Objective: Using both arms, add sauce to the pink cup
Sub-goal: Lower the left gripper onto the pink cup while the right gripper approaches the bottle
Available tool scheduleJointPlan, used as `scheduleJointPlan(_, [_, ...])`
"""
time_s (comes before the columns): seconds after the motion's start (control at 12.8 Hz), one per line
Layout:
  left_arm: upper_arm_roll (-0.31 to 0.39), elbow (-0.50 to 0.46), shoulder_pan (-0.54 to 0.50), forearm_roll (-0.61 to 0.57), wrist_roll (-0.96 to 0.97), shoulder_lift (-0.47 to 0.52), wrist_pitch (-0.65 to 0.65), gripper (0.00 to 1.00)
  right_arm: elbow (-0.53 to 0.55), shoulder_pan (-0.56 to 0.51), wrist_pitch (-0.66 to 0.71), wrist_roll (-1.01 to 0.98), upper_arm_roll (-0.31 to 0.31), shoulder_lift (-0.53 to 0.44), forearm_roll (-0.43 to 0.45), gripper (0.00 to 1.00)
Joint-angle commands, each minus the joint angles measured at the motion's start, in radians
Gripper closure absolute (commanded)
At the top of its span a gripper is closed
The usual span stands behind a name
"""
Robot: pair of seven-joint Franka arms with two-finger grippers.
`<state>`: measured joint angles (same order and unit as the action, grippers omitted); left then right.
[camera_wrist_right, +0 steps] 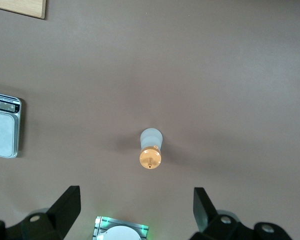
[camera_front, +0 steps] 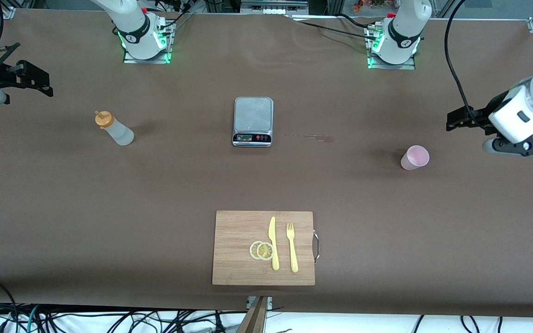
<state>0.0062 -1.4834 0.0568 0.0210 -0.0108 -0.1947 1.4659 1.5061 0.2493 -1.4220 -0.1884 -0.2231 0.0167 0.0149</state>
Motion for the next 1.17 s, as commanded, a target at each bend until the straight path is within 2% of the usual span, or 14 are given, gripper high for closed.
scheduleJointPlan(0.0, [-0.002, 0.049, -0.032, -0.007, -0.008, -0.089, -0.004, 0.0, -0.017, -0.004, 0.012, 0.004, 0.002, 0.006, -0.003, 0.0])
scheduleJointPlan(0.31, [-0.002, -0.064, -0.057, -0.019, -0.073, -0.14, 0.19, 0.0, -0.018, -0.005, 0.003, 0.003, 0.002, 0.012, -0.006, 0.0])
scheduleJointPlan(0.62, [0.011, -0.292, -0.074, -0.016, -0.187, -0.115, 0.446, 0.0, -0.018, -0.007, 0.011, 0.01, 0.002, 0.023, -0.045, 0.0])
scheduleJointPlan(0.78, [0.032, -0.424, -0.074, -0.016, -0.239, -0.091, 0.583, 0.0, -0.024, -0.01, 0.02, -0.005, 0.004, 0.116, -0.041, 0.0])
scheduleJointPlan(0.86, [0.034, -0.478, -0.074, -0.012, -0.248, -0.083, 0.637, 0.0, -0.029, -0.008, 0.026, -0.006, 0.005, 0.12, -0.041, 0.0])
scheduleJointPlan(1.01, [0.055, -0.547, -0.075, -0.009, -0.25, -0.08, 0.703, 0.01, -0.027, -0.001, 0.025, -0.003, 0.005, 0.141, -0.035, 0.0])
scheduleJointPlan(1.09, [0.057, -0.58, -0.075, -0.007, -0.25, -0.078, 0.73, 0.01, -0.024, 0.001, 0.031, 0.006, 0.005, 0.187, -0.036, 0.0])
